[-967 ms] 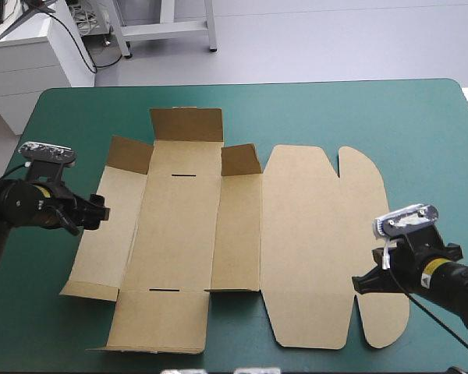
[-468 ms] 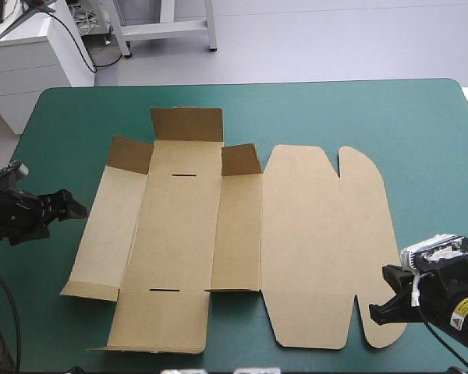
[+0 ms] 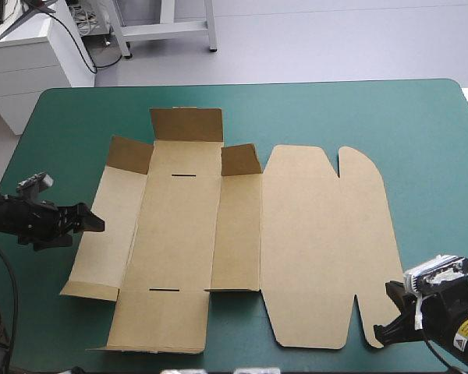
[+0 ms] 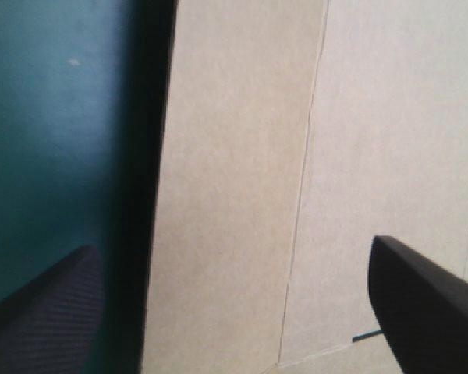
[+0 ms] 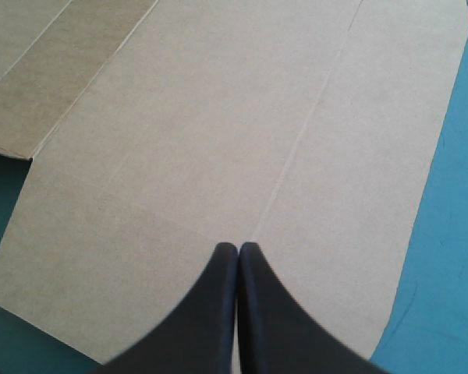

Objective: Fold the box

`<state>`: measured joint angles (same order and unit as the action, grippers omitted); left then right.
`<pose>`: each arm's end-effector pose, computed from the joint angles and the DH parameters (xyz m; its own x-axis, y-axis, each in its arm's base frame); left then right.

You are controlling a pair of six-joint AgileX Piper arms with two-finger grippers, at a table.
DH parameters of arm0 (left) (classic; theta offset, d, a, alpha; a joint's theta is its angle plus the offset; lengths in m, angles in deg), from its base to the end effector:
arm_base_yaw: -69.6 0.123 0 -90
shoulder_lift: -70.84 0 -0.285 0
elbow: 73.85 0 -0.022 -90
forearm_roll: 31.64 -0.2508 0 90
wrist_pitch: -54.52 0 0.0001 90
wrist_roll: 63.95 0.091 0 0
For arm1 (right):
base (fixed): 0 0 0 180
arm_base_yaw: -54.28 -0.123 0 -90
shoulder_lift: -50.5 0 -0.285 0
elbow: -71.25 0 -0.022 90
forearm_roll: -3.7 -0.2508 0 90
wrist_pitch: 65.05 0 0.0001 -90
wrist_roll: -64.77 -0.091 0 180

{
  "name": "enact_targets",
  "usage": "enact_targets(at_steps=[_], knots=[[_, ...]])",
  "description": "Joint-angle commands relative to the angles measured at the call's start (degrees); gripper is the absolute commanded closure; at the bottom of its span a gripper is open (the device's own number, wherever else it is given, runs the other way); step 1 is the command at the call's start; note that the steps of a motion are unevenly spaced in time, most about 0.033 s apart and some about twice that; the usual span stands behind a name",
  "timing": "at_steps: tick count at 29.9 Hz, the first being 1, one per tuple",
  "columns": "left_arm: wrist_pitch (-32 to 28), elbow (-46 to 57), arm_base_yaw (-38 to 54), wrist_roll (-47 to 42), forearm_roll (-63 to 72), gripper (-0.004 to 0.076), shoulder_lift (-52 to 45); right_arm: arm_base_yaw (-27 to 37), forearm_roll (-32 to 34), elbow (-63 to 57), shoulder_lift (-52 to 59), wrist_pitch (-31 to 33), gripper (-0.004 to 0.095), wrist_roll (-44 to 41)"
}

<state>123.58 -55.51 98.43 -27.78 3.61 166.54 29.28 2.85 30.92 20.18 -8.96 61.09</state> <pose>0.2581 0.0861 0.2479 -0.9610 -0.1689 -0.2191 -0.0404 0.8692 -0.4927 0.0504 0.0248 0.3162 -0.5719 -0.1868 -0.7987 -0.3911 0.9180 0.0654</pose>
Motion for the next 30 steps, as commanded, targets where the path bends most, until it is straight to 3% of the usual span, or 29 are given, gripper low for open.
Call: enact_targets(at_steps=[1,10,30], knots=[[1.3,0.9,-1.6,0.6,2.5,0.0072,-1.8,0.3,-0.3,0.2,1.5,-3.6,0.0927,1.7],[5.6,2.8,-5.5,0.0,3.3,0.0072,-2.2,0.3,-0.3,0.1,4.5,-4.1,0.0927,4.2],[5.7,9.2,-11.1,-3.0,3.7,0.0072,-6.0,0.3,-0.2,0.1,4.7,-6.3,0.0927,4.3]])
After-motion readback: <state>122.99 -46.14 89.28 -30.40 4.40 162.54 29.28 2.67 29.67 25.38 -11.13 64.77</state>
